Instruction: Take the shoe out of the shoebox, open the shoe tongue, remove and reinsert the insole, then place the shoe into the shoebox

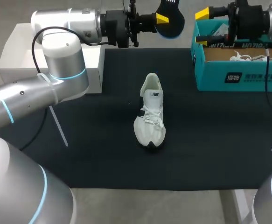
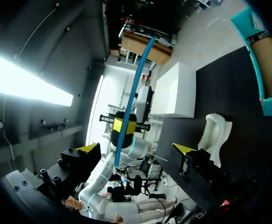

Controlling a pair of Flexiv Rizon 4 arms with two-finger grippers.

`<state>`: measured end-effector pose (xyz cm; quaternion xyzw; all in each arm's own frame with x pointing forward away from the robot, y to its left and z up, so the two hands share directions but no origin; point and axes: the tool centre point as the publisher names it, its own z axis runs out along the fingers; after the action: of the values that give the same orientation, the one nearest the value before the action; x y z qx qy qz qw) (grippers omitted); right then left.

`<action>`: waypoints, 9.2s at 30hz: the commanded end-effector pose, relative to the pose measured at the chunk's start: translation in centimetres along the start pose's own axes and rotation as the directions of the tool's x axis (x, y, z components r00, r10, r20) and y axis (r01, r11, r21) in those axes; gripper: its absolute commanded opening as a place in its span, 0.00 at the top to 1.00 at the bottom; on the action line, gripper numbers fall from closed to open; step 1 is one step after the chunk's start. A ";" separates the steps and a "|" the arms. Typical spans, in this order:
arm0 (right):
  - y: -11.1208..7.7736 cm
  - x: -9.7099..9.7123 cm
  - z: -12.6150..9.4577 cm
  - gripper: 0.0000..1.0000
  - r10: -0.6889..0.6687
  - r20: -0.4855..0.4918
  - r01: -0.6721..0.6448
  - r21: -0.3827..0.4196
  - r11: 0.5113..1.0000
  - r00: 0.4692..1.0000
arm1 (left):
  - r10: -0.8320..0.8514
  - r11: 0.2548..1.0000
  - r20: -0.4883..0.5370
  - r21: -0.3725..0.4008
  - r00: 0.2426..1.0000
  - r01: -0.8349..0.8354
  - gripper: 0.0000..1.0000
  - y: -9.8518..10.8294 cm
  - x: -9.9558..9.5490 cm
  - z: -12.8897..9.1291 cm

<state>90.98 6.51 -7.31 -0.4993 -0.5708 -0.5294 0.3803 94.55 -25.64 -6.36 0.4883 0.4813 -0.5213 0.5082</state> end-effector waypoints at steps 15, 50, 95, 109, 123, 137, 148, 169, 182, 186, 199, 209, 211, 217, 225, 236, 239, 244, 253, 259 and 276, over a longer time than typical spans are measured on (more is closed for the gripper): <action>2.0 -0.2 2.1 0.49 0.051 0.004 -0.051 0.007 0.999 0.999 | 0.055 0.998 -0.075 0.034 0.996 -0.052 1.00 -1.3 1.6 1.4; 1.5 -0.8 3.9 1.00 0.108 -0.018 -0.107 0.009 0.994 0.994 | 0.106 0.994 -0.087 0.029 0.991 -0.104 0.00 -0.8 2.6 2.1; 2.8 1.3 3.5 1.00 -0.376 0.196 0.401 -0.108 0.910 0.906 | 0.018 0.994 -0.303 0.105 0.953 0.014 0.00 -5.8 3.3 -18.7; 2.4 0.9 3.9 1.00 -0.376 0.220 0.405 -0.105 0.908 0.900 | -0.034 0.992 -0.541 0.082 0.840 0.093 0.00 -9.9 -1.9 -29.7; 2.7 1.3 4.2 1.00 -0.397 0.247 0.437 -0.131 0.890 0.884 | -0.018 0.998 -0.647 -0.063 0.762 -0.029 0.00 -11.4 -5.4 -36.4; 2.7 1.6 4.4 1.00 -0.399 0.256 0.443 -0.142 0.885 0.881 | -0.100 0.990 -0.662 -0.138 0.743 0.010 0.00 -11.5 -4.8 -36.6; 3.2 2.2 4.8 1.00 -0.467 0.295 0.517 -0.117 0.848 0.833 | -0.100 0.990 -0.662 -0.138 0.743 0.010 0.00 -11.5 -4.8 -36.6; 4.5 2.4 6.0 1.00 -0.619 0.261 0.638 0.014 0.770 0.741 | -0.100 0.990 -0.662 -0.138 0.743 0.010 0.00 -11.5 -4.8 -36.6; 6.1 0.3 8.9 1.00 -0.734 0.061 0.731 0.058 0.680 0.677 | -0.100 0.990 -0.662 -0.138 0.743 0.010 0.00 -11.5 -4.8 -36.6; 5.5 -0.3 10.1 1.00 -0.716 0.078 0.715 0.040 0.698 0.694 | -0.100 0.990 -0.662 -0.138 0.743 0.010 0.00 -11.5 -4.8 -36.6; 4.8 -1.1 11.0 1.00 -0.694 0.106 0.695 0.042 0.718 0.712 | -0.100 0.990 -0.662 -0.138 0.743 0.010 0.00 -11.5 -4.8 -36.6; 4.8 -1.1 11.0 1.00 -0.694 0.106 0.695 0.042 0.718 0.712 | -0.100 0.990 -0.662 -0.138 0.743 0.010 0.00 -11.5 -4.8 -36.6; 4.8 -1.1 11.0 1.00 -0.694 0.106 0.695 0.042 0.718 0.712 | -0.100 0.990 -0.662 -0.138 0.743 0.010 0.00 -11.5 -4.8 -36.6; 3.4 -2.8 12.1 1.00 -0.671 0.094 0.670 0.046 0.741 0.735 | -0.100 0.990 -0.662 -0.138 0.743 0.010 0.00 -11.5 -4.8 -36.6; 1.8 -6.1 14.0 1.00 -0.619 0.030 0.619 -0.012 0.785 0.785 | -0.100 0.990 -0.662 -0.138 0.743 0.010 0.00 -11.5 -4.8 -36.6; 0.2 -10.4 14.1 1.00 -0.602 0.114 0.604 0.015 0.797 0.791 | -0.100 0.990 -0.662 -0.138 0.743 0.010 0.00 -11.5 -4.8 -36.6; 0.1 -11.5 13.4 1.00 -0.611 0.141 0.618 -0.003 0.787 0.779 | -0.100 0.990 -0.662 -0.138 0.743 0.010 0.00 -11.5 -4.8 -36.6; 0.4 -14.0 12.8 1.00 -0.653 0.164 0.661 0.012 0.751 0.739 | -0.100 0.990 -0.662 -0.138 0.743 0.010 0.00 -11.5 -4.8 -36.6; 2.2 -17.3 12.8 1.00 -0.684 0.182 0.695 0.004 0.719 0.706 | -0.100 0.990 -0.662 -0.138 0.743 0.010 0.00 -11.5 -4.8 -36.6; 3.6 -18.2 12.8 1.00 -0.687 0.180 0.700 -0.006 0.715 0.704 | -0.100 0.990 -0.662 -0.138 0.743 0.010 0.00 -11.5 -4.8 -36.6; 3.6 -21.0 12.6 1.00 -0.651 0.171 0.663 -0.015 0.748 0.739 | -0.100 0.990 -0.662 -0.138 0.743 0.010 0.00 -11.5 -4.8 -36.6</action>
<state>100.25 15.07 -28.27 -0.3179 -0.7190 -0.6089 0.1059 83.60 11.39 -3.84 0.5934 0.6770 -0.2958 0.3195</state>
